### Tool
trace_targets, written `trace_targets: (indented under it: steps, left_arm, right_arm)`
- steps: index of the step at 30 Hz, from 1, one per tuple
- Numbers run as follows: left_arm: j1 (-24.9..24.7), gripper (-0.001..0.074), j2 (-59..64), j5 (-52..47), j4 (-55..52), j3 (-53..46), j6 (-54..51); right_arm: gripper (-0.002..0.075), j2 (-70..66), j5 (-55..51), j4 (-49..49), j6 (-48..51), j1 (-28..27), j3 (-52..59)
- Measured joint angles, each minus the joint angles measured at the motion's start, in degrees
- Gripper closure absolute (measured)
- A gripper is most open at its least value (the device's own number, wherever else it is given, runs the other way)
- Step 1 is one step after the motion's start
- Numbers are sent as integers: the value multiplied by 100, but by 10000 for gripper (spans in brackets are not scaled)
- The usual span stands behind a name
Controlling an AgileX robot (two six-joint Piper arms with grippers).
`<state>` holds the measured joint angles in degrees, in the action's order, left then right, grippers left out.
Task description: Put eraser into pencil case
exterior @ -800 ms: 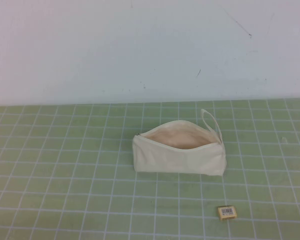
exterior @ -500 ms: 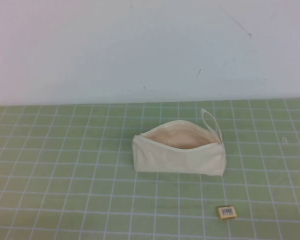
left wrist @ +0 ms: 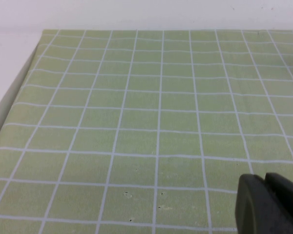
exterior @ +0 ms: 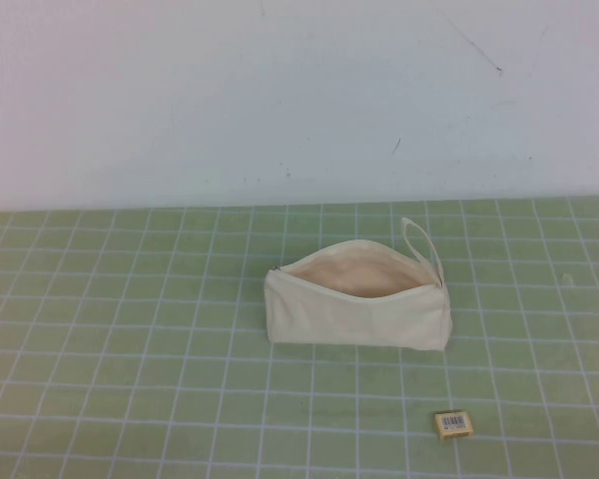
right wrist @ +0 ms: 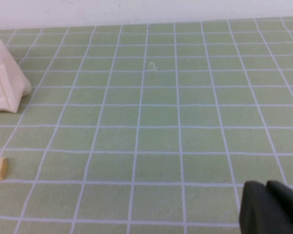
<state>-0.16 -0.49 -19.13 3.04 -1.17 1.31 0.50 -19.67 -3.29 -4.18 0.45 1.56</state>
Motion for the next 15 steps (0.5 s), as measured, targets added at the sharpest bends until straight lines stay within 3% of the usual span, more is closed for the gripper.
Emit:
trace_targets:
  steps: [6,12,15]
  left_arm:
    - [0,738,0,0,0,0,0]
    - [0,738,0,0,0,0,0]
    - [0,738,0,0,0,0,0]
  right_arm:
    - [727,0,26,679,-33,0,0]
    - [727,0,184,3738,-850,0,0]
    - [727,0,374,4483,-823,0,0]
